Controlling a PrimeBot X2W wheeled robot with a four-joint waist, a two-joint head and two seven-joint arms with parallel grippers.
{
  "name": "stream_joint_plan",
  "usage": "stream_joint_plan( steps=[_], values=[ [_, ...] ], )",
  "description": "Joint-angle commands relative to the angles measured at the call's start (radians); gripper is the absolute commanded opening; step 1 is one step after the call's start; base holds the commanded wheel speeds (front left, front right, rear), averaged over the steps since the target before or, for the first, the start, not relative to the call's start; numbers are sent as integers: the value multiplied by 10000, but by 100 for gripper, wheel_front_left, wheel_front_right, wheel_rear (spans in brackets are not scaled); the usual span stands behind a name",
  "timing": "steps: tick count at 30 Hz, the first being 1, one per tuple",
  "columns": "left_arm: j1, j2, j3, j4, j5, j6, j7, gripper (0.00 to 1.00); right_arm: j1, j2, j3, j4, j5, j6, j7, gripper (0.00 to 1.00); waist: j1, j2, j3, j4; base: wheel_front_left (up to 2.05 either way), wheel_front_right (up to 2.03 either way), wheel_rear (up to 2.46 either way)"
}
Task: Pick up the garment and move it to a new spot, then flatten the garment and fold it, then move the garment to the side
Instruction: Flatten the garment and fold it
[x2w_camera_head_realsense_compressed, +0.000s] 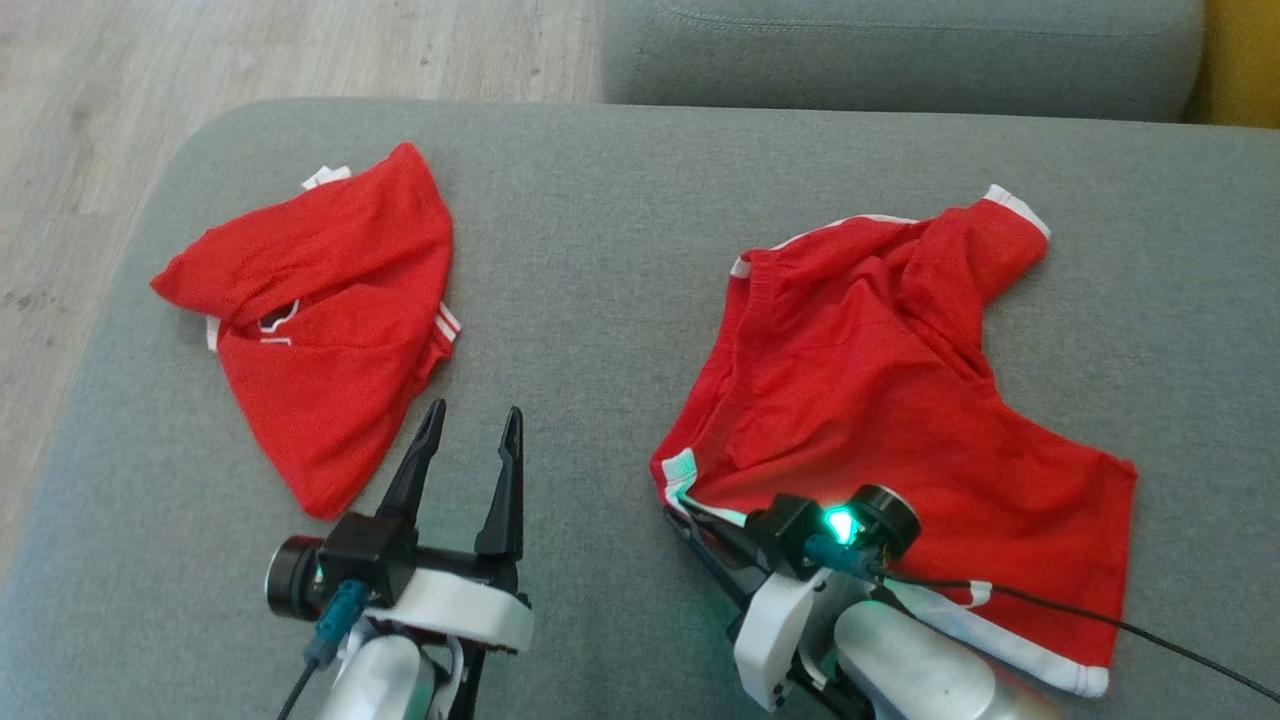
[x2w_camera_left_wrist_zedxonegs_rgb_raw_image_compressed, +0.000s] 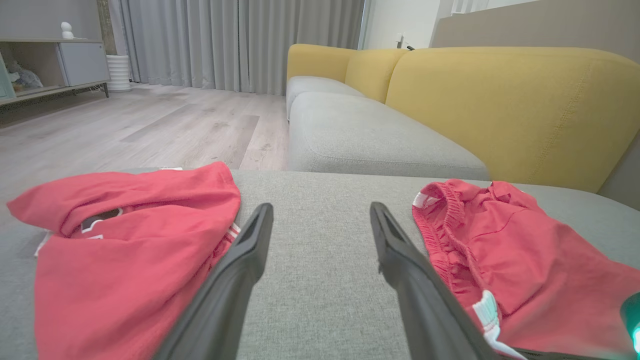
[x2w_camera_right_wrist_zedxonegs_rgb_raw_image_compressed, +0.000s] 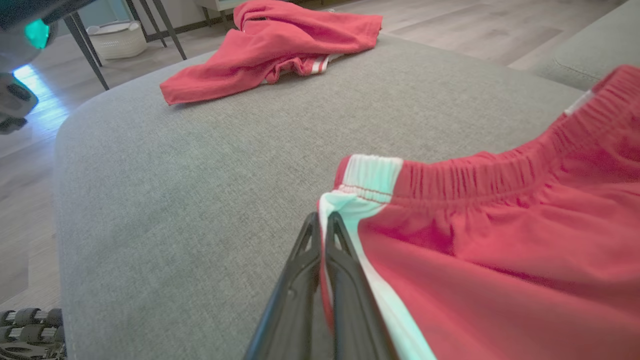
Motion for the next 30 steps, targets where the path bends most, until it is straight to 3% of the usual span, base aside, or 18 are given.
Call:
stream_joint_plan(
  steps=[1,2,3,4,7,12,22,25,30],
  values=[
    [-172,15,327,-287,119,29,-93,100,-119,209,173,-308,141,67,-108,0,1,0,-52,-57,0,0,0],
    [-137,18,339,-281,128,26,-93,100,-144,209,266,-328,197,67,-108,0,1,0,-94,-106,0,0,0],
    [-101,21,345,-271,136,17,-93,100,-182,209,286,-372,196,67,-108,25,1,0,-131,-148,0,0,0],
    [-65,26,355,-258,146,8,-93,100,-179,209,161,-397,229,67,-108,97,1,0,-189,-201,0,0,0],
    [12,32,383,-252,172,-2,-93,100,-97,137,-669,-601,240,67,-108,100,1,0,-351,-343,0,0,0],
    [89,31,483,-321,96,-23,-93,100,586,-76,-3458,-1610,48,67,-108,100,1,0,-625,-648,0,0,0],
    [268,24,443,-407,67,-8,-93,100,3389,123,-9435,-4773,-2872,67,-108,100,1,0,-923,-1209,0,0,0],
    [363,22,369,-447,66,34,-93,100,4508,197,-10123,-5752,-2994,67,-108,100,1,0,-922,-1346,0,0,0],
    [361,20,268,-396,127,7,-93,100,5415,205,-10059,-6287,-2522,67,-108,100,1,0,-785,-1495,0,0,0]
  ],
)
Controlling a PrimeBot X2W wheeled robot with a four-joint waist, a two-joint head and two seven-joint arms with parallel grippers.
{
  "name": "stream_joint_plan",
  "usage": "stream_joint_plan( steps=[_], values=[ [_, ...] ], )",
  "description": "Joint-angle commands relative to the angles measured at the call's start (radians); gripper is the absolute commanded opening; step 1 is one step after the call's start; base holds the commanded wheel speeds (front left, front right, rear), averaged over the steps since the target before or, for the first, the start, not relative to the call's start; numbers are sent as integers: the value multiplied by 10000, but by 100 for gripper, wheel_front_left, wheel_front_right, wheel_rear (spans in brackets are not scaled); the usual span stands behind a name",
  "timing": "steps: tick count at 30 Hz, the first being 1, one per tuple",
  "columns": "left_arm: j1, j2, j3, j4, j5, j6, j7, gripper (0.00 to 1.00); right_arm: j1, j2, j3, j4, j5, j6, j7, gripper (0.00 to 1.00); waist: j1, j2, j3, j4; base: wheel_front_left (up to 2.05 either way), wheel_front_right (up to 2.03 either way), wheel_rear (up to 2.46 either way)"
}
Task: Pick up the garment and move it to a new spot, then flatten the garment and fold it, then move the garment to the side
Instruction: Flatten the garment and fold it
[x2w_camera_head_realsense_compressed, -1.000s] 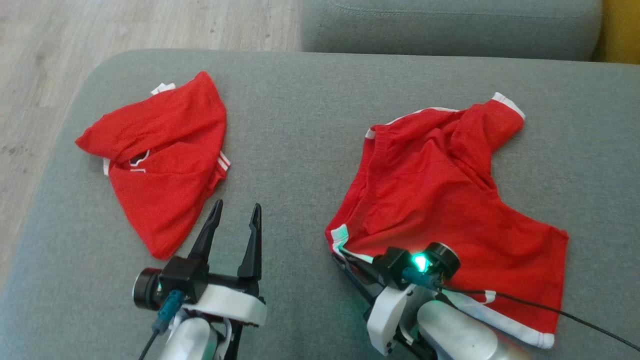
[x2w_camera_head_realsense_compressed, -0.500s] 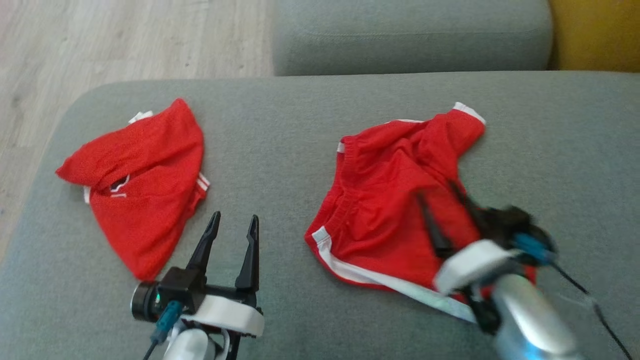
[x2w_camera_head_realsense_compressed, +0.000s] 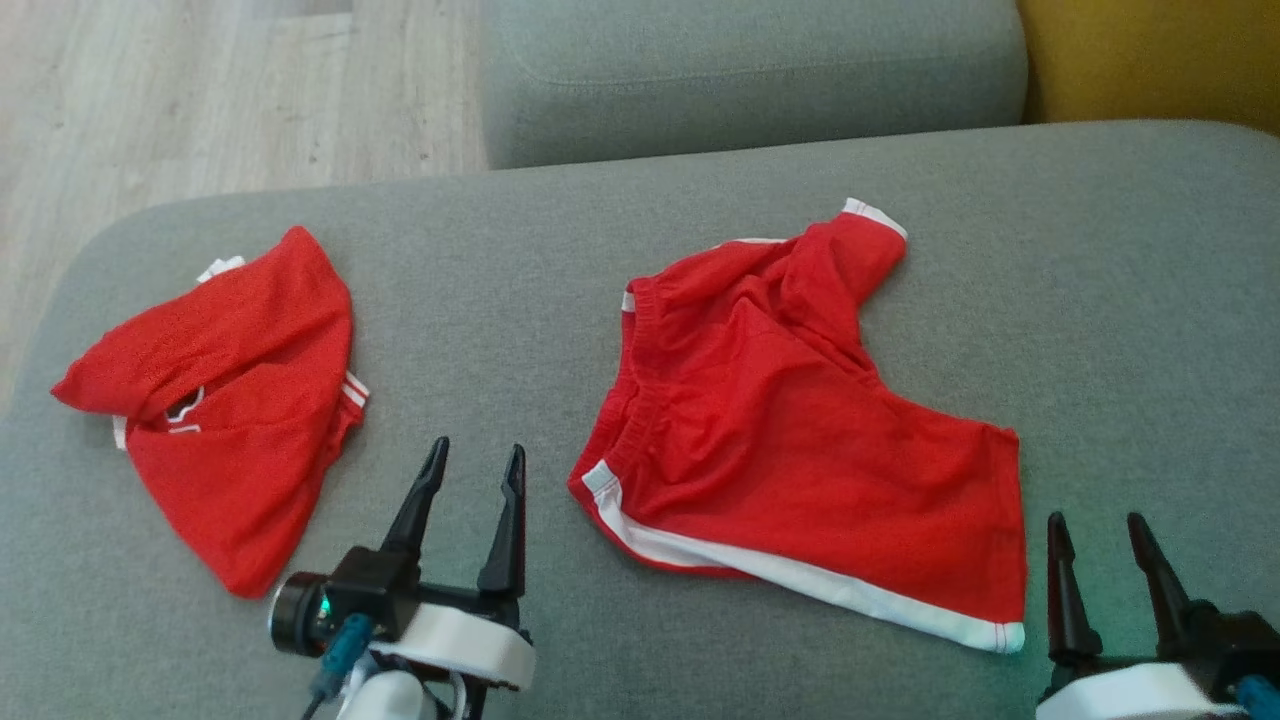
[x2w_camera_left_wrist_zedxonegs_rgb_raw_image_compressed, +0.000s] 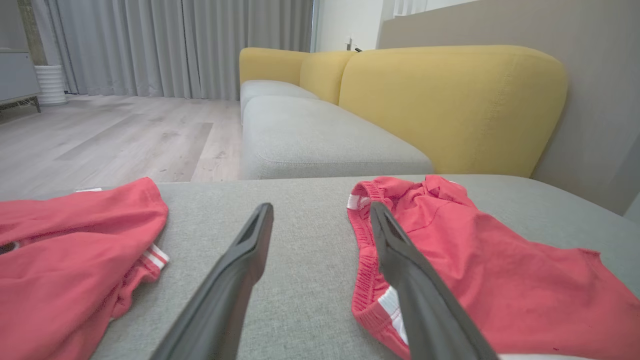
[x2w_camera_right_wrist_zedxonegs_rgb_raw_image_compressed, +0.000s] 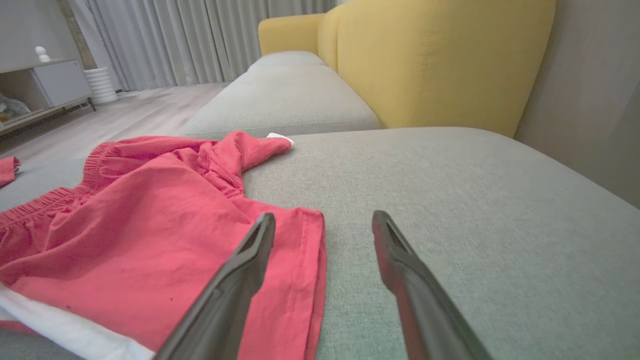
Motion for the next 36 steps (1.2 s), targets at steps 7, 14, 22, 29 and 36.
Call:
stream_joint_plan(
  steps=[7,14,22,29,36],
  values=[
    [-840,338,-368,300,428,-592,216,100,-546,-103,459,-588,285,67,-108,100,1,-1,414,-343,0,0,0],
    [-2003,1326,-1654,1061,912,-1127,1845,100,-689,-102,639,-358,475,67,-108,100,1,-1,905,-816,0,0,0],
    [-2616,1969,-2392,1337,520,-1203,2504,100,-870,-101,686,-191,556,67,-109,100,1,-1,1106,-1083,0,0,0],
    [-3051,2470,-3344,1133,-231,-1209,2776,100,-956,-101,679,-95,553,67,-109,100,1,-1,1238,-1166,0,0,0],
    [-3298,2790,-3798,1052,-763,-1210,2777,0,-988,-101,750,12,525,67,-109,100,1,-1,1269,-1203,0,0,0]
  ],
)
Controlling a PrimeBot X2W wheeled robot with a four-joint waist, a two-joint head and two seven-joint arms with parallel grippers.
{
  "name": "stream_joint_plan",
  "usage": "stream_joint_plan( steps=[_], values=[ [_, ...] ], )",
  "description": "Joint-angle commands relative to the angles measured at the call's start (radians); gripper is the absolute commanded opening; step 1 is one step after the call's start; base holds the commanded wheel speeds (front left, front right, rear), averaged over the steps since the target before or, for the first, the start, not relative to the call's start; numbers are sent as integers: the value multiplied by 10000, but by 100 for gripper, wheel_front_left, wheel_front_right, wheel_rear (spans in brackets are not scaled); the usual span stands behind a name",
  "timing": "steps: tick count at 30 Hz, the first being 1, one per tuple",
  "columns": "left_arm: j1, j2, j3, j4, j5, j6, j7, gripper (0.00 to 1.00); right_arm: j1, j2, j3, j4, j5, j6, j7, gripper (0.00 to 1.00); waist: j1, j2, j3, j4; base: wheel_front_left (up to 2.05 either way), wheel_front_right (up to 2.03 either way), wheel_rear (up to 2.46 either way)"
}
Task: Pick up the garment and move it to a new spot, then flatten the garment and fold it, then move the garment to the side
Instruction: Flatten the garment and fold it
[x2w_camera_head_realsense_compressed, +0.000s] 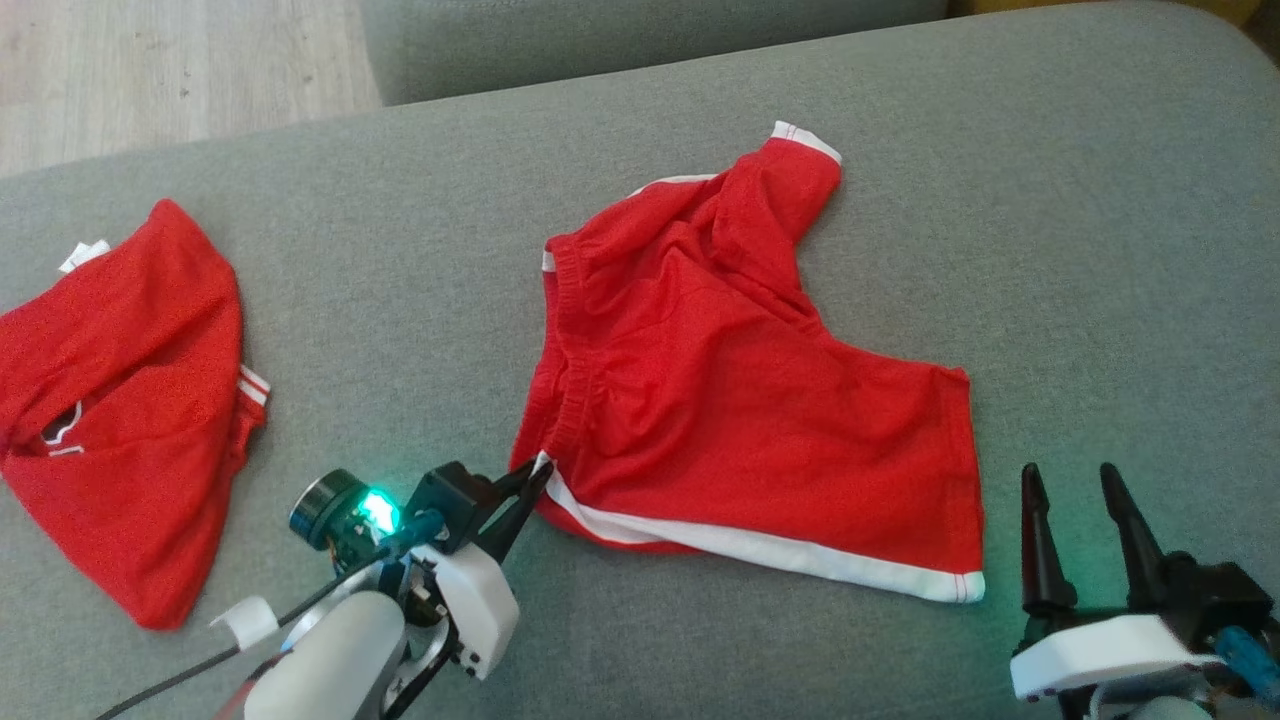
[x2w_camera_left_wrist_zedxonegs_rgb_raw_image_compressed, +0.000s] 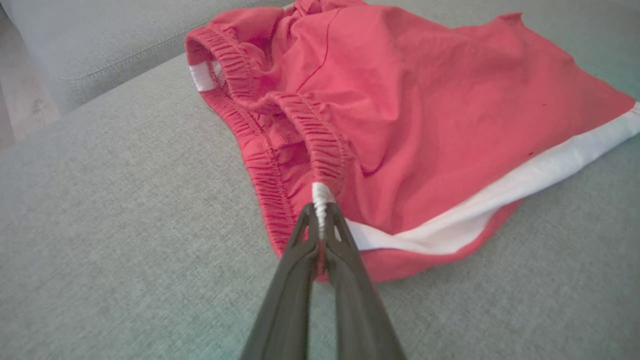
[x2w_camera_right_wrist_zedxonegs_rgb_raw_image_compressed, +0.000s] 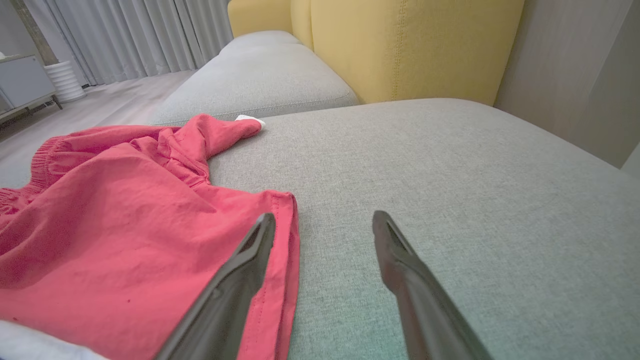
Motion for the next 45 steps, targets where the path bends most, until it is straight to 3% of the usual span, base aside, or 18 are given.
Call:
stream_joint_plan(
  steps=[1,11,21,32,45],
  values=[
    [-511,277,378,-300,-79,17,-148,0,-249,-103,314,-182,-10,67,-109,100,0,0,-36,8,0,0,0],
    [-113,343,681,-546,-720,54,-362,0,172,-103,995,352,-630,67,72,100,0,0,-330,-23,0,0,0],
    [-345,663,660,-858,-948,42,-107,0,353,-483,2215,277,-836,67,1421,100,0,0,-394,-216,0,0,0],
    [-351,778,609,-985,-1021,110,-76,0,506,-479,2338,541,-464,67,2816,100,0,0,-443,-281,0,0,0],
    [-363,877,472,-1115,-1050,171,-8,0,341,-405,2254,757,-406,67,2632,100,0,0,-446,-216,0,0,0]
  ],
)
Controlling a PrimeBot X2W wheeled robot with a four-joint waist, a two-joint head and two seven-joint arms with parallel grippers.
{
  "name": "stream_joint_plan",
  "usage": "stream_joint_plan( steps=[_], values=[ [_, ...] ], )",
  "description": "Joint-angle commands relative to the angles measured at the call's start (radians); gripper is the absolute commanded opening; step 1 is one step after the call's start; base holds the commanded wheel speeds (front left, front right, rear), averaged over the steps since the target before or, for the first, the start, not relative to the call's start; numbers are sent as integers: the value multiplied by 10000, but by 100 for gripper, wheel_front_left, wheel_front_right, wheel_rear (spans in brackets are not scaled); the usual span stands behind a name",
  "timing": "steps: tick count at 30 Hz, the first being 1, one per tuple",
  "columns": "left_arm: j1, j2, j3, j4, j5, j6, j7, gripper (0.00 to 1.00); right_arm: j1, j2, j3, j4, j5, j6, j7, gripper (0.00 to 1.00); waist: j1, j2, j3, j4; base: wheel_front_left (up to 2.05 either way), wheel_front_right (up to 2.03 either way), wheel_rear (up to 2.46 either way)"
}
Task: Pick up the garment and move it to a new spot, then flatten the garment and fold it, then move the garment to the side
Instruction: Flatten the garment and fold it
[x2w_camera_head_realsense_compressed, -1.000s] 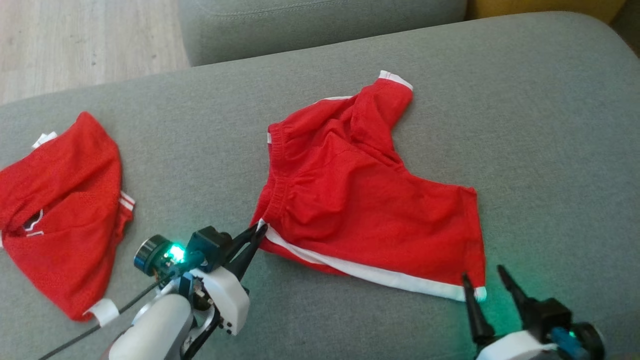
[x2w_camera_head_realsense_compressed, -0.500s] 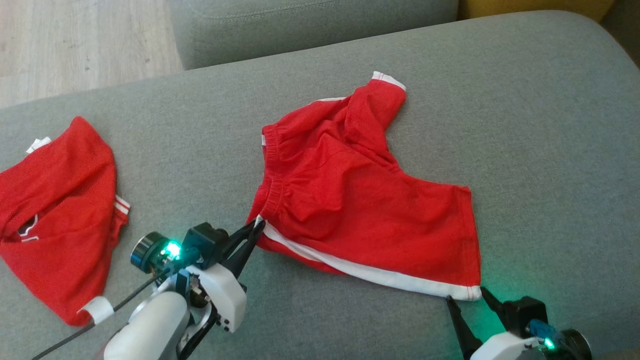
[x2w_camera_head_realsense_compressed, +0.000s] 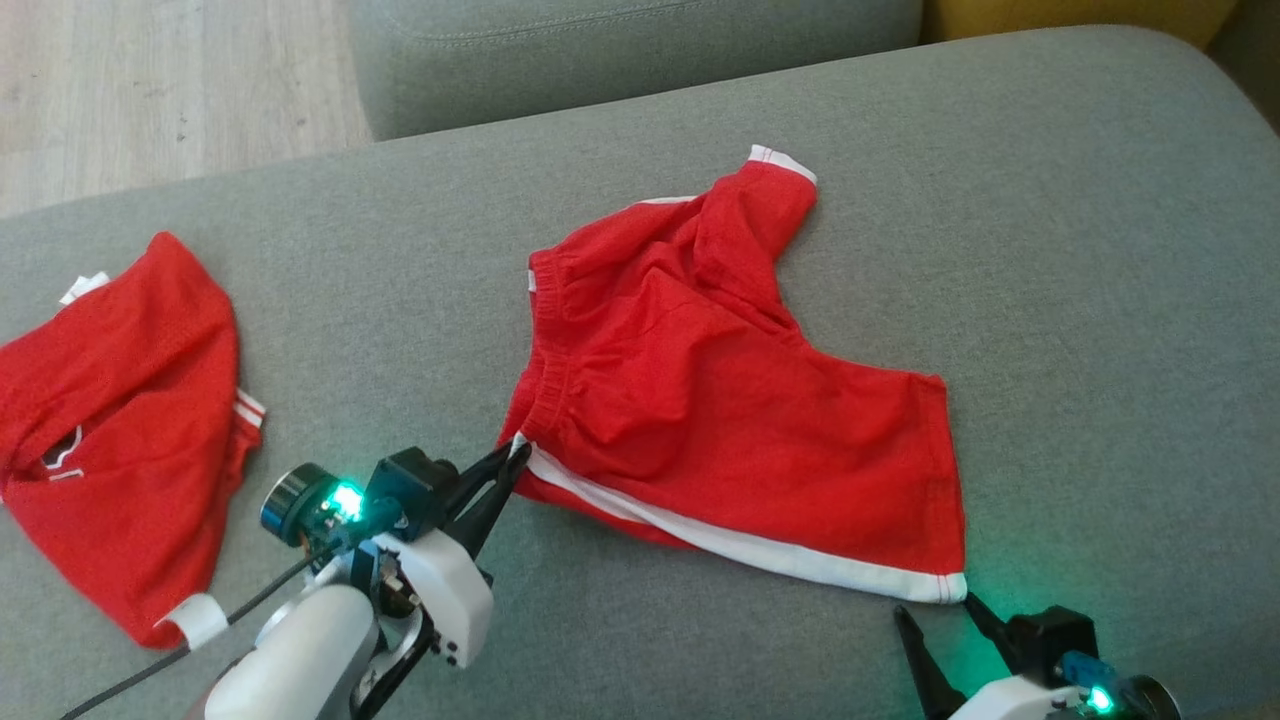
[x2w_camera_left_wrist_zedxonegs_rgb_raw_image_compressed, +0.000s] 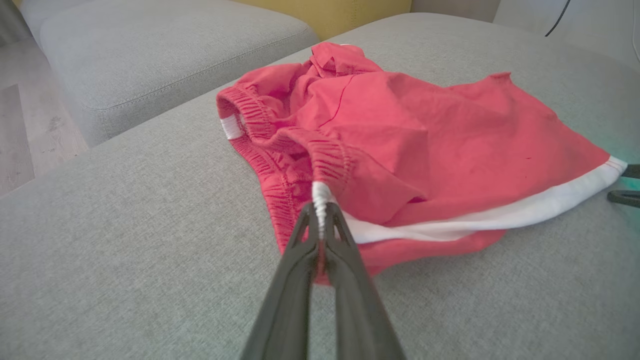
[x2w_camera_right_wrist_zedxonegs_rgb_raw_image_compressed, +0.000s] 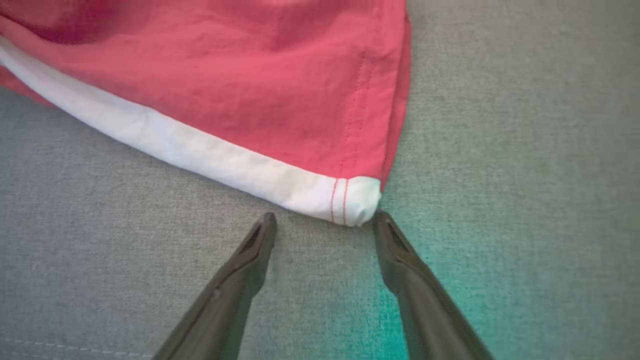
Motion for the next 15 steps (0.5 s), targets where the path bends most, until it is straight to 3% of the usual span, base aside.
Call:
stream_joint_plan(
  steps=[1,15],
  values=[
    [-492,320,327,-306,-89,80,5,0,-299,-36,104,-215,-71,67,-182,100,0,0,1,13,0,0,0],
    [-525,423,233,-486,-155,149,94,0,-470,82,59,-145,-245,67,-496,100,0,0,83,41,0,0,0]
  ],
)
